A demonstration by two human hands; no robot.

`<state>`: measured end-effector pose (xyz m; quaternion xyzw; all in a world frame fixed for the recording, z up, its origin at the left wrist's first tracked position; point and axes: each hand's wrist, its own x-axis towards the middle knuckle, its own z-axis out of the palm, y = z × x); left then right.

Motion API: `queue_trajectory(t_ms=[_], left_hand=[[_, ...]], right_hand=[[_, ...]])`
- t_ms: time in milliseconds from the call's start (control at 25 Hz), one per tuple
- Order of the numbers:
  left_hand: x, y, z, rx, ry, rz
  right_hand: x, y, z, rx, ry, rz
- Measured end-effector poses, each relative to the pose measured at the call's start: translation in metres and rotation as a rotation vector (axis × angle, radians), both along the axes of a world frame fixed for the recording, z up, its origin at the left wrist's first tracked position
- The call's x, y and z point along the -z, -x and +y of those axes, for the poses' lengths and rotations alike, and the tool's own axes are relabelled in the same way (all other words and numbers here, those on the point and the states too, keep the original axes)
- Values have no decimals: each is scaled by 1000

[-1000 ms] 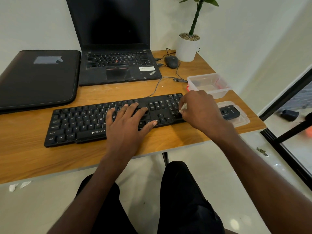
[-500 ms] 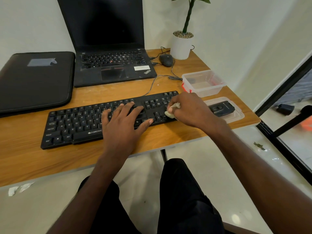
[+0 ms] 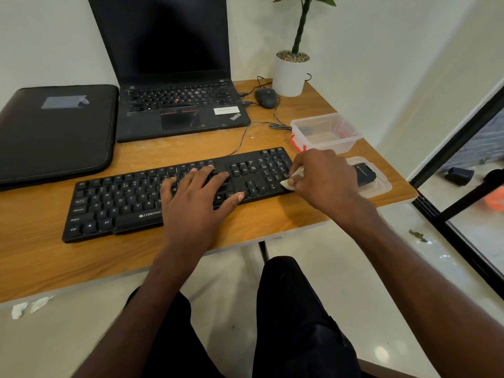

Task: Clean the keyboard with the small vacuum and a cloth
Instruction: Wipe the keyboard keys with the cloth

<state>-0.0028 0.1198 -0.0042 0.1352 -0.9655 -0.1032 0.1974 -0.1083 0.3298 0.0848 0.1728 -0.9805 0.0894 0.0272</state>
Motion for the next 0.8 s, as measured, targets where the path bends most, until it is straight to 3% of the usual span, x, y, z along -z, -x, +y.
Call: queue_trajectory(t_ms=[80, 160, 240, 320, 480, 640, 800], left_hand=[[0, 0, 0, 0, -6, 1], [-1, 0, 0, 4, -3, 1], [-1, 0, 0, 0, -7, 4], [-1, 0, 1, -1, -9, 2], [-2, 0, 0, 4, -16, 6], [-1, -1, 1, -4, -20, 7], [-2, 0, -1, -2, -28, -5]], right_hand=[[-4, 6, 2, 79, -107, 150], [-7, 10, -5, 6, 25, 189], [-7, 11, -17, -157, 155, 82], [0, 12, -24, -226, 86, 2], [-1, 31, -25, -101, 4, 208], [6, 27, -26, -521, -53, 104], [-5, 43, -21, -374, -166, 160]])
